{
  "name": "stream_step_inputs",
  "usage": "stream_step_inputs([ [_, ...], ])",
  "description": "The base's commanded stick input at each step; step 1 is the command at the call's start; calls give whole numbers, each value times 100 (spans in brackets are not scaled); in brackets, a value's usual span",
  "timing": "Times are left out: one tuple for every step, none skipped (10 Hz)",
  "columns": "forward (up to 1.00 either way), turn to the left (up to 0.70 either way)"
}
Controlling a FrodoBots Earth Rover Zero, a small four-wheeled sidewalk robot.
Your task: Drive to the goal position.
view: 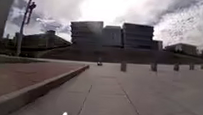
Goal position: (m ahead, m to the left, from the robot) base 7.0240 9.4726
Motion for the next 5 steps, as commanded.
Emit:
stream_step_inputs([
  [100,0],
  [100,0],
  [100,0],
  [100,0],
  [100,0],
])
